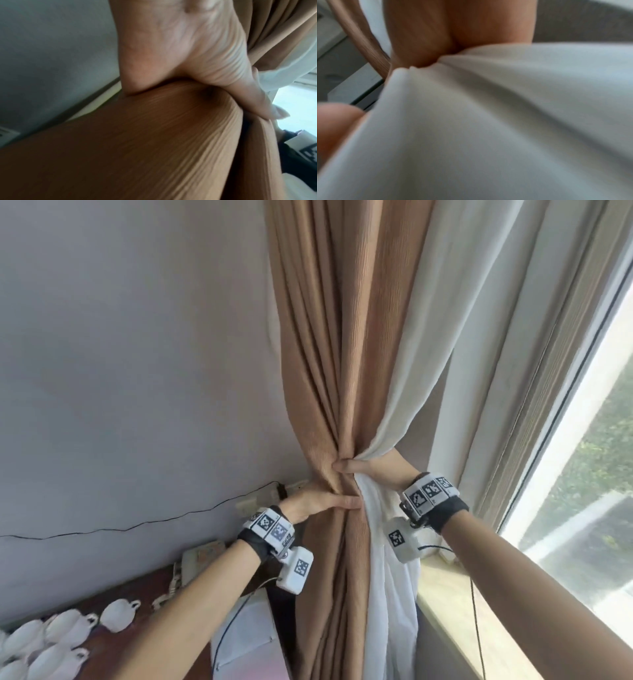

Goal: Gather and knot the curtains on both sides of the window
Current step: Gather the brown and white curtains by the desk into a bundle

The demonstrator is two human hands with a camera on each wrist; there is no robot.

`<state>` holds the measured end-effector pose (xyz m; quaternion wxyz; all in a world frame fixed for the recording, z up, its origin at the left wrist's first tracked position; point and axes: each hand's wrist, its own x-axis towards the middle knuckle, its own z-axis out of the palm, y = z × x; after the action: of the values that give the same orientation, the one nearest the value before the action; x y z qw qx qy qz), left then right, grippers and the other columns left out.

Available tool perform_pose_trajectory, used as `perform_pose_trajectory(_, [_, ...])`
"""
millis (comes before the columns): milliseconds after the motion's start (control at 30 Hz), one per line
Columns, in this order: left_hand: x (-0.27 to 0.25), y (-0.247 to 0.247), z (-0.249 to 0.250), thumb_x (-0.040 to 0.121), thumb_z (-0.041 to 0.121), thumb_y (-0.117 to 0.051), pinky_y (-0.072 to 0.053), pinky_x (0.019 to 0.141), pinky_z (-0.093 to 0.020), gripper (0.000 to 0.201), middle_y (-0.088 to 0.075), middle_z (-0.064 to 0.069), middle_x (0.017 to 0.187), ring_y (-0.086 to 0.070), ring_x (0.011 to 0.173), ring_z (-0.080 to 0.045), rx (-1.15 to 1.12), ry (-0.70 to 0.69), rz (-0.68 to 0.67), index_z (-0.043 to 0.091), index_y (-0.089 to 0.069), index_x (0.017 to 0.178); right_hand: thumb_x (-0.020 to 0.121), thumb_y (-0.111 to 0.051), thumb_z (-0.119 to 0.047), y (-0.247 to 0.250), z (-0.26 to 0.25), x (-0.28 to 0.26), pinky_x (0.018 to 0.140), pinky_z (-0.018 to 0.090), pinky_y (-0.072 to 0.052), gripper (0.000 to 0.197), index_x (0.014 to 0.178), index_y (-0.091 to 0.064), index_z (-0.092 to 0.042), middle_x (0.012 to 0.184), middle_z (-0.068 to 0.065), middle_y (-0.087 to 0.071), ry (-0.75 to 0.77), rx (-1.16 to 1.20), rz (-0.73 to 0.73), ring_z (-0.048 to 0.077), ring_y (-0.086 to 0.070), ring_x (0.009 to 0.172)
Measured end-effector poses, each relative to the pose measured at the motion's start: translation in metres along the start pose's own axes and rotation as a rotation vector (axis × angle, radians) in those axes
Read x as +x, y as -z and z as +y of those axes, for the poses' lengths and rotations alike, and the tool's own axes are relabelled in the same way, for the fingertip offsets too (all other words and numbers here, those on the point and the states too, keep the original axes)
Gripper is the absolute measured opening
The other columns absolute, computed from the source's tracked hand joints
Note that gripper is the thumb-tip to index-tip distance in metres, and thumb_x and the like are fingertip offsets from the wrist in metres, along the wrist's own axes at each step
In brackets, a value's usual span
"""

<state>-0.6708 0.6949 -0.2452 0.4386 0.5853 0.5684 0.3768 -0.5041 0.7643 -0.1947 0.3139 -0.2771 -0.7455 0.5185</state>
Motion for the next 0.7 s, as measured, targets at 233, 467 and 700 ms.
perform_pose_trajectory(233, [0.025,-0.035,-0.012,0.073,0.009,-0.092,-0.057,0.087,-0.017,0.035,-0.078,0.004,0.1,-0.074,0.097,-0.004,-0.219,-0.093,0.197,0.018,-0.076,0.103,0.093,-0.079,-0.014,0.009,-0.013,0.005,0.063,0.01,-0.044,0.043,0.058,-0.063,-0.032,0.052,-0.022,-0.062,-0.12,-0.304,-0.112,-0.006,-0.058,0.053])
perform_pose_trajectory(467, [0.029,-0.031,0.0,0.08,0.005,-0.086,-0.051,0.07,-0.004,0.032,-0.072,0.017,0.091,-0.072,0.095,-0.003,-0.221,-0.057,0.295,0.028,-0.071,0.097,0.076,-0.096,-0.02,0.006,0.03,-0.013,0.101,0.027,-0.055,0.078,0.141,-0.056,-0.007,0.127,-0.001,-0.075,-0.012,0.061,0.19,0.009,-0.069,0.123])
perform_pose_trajectory(700, [0.014,-0.008,-0.007,0.079,0.007,-0.087,-0.055,0.097,-0.024,0.033,-0.076,0.012,0.101,-0.07,0.098,-0.002,-0.189,-0.022,0.213,0.027,-0.071,0.099,0.055,-0.097,-0.061,-0.032,0.1,-0.069,0.115,0.011,-0.033,0.139,0.165,-0.022,-0.021,0.162,-0.011,-0.043,-0.098,-0.055,0.051,-0.009,-0.04,0.146])
